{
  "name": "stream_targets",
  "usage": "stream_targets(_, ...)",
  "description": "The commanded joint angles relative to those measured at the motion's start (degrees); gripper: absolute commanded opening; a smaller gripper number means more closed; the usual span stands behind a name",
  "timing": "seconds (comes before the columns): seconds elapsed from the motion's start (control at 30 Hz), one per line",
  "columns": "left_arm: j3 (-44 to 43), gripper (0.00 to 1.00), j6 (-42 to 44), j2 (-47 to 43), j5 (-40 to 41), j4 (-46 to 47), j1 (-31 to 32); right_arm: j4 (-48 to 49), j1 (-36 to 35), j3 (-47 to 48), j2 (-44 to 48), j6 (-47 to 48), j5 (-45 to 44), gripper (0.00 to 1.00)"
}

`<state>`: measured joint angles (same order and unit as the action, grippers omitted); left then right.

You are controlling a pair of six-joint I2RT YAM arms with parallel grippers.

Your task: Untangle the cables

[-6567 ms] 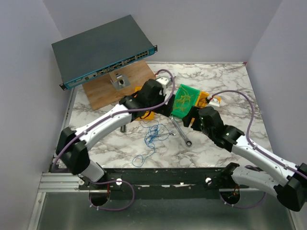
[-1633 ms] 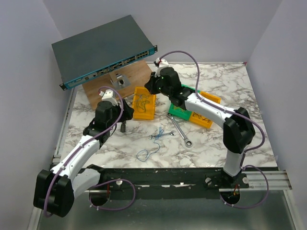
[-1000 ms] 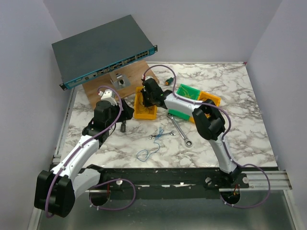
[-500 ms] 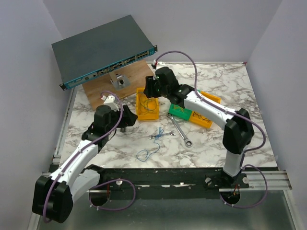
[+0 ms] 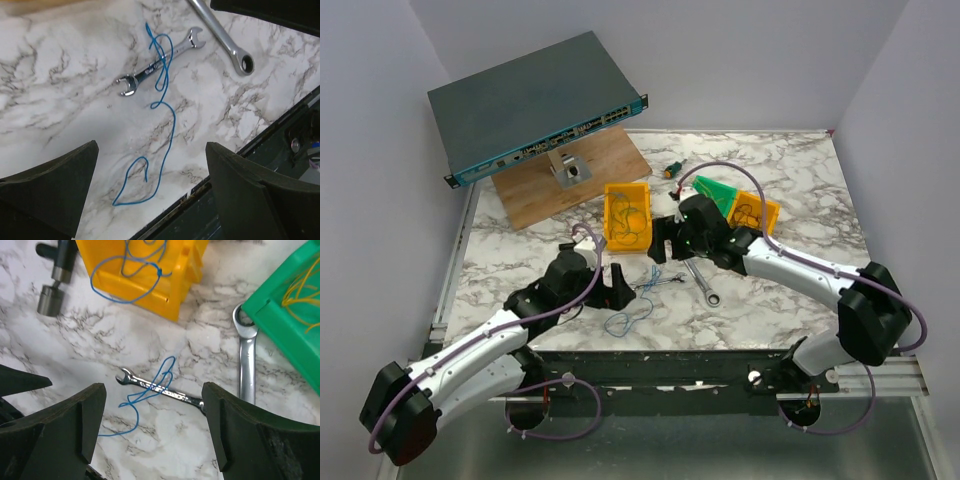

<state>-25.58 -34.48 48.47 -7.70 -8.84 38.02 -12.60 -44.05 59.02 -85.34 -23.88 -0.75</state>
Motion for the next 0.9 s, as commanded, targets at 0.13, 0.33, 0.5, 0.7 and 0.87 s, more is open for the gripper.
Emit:
stream_targets(0.13,2.5,0.91,-6.3,-1.2,5.1,-6.8,7.3,3.3,-2.3,-3.4,-5.7,-2.6,1.9,0.80)
stream_targets(0.33,2.0,0.85,-7.4,0.3,5.0,-10.1,9.5,5.4,-3.5,-1.7,-11.8,-5.0,2.5,0.68)
stream_targets(0.5,2.1,0.82,-8.2,0.9,4.2,-12.4,10.9,5.3,-5.0,-0.2,-15.1,-5.6,2.2,0.61)
stream_targets(0.7,3.1,0.67,-9.4,0.9,3.4,-13.0,11.3,5.8,-4.9,-0.5,-14.8,-5.6,2.2,0.22)
stream_targets(0.87,4.1,0.58,-9.6,1.1,4.5,-13.2,11.3,6.4,-5.0,-0.7,-13.1,-5.5,3.3,0.01)
